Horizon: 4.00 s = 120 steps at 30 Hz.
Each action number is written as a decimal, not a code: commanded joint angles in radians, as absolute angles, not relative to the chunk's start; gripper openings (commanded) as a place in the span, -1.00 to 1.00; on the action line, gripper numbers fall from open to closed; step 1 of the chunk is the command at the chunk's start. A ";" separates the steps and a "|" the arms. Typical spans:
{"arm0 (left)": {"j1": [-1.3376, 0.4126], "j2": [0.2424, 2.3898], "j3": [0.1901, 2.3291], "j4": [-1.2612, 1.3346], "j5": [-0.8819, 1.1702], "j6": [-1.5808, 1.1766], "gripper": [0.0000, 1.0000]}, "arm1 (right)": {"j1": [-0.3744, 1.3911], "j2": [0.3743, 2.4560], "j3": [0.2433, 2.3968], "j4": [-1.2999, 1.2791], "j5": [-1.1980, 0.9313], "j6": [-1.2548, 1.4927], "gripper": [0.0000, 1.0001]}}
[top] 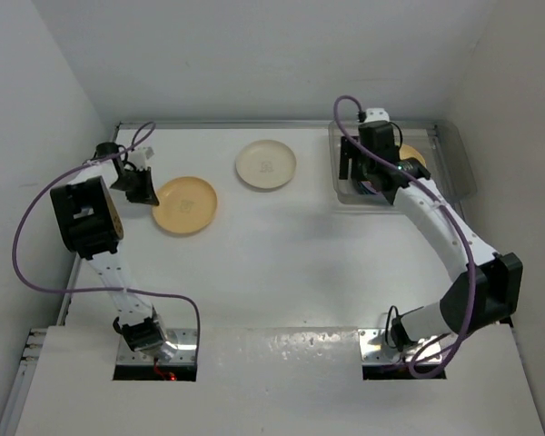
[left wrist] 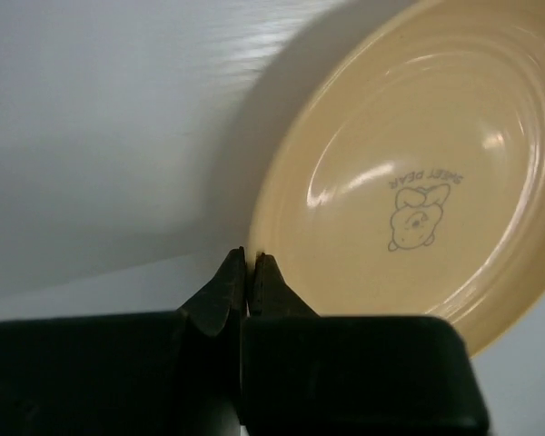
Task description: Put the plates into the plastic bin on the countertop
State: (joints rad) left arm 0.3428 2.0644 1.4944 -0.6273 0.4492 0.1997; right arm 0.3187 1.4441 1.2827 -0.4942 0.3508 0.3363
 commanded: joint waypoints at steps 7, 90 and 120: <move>0.013 1.711 1.509 -0.775 0.586 0.405 -1.00 | 0.607 1.541 1.331 -0.345 0.167 0.228 0.32; -0.232 2.479 2.117 -0.509 0.372 -0.034 -0.93 | 0.047 1.517 1.338 -0.468 0.402 0.326 0.83; -0.308 1.988 1.963 -0.870 0.761 0.318 -1.00 | 0.482 1.612 1.152 -0.098 0.067 0.357 -1.00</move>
State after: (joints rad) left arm -0.3065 2.0232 1.9434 -0.8543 0.6865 0.3187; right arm 0.4717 1.6371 1.1744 -0.1513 -0.0036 0.3401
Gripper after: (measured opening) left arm 0.003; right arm 0.021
